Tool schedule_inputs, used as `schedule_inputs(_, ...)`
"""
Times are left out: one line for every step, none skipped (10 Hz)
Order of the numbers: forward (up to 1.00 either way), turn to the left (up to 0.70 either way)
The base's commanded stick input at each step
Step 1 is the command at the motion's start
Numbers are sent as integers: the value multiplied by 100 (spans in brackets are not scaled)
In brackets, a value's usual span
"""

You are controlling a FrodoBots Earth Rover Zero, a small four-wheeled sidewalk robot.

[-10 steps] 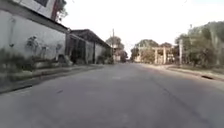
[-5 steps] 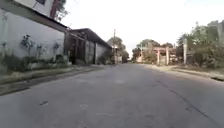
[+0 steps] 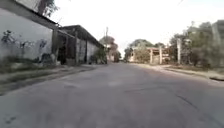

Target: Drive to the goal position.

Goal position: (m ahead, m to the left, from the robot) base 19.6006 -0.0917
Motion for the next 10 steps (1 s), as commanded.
schedule_inputs(100,0)
schedule_inputs(100,0)
schedule_inputs(100,0)
schedule_inputs(100,0)
schedule_inputs(100,0)
schedule_inputs(100,0)
schedule_inputs(100,0)
schedule_inputs(100,0)
schedule_inputs(100,0)
schedule_inputs(100,0)
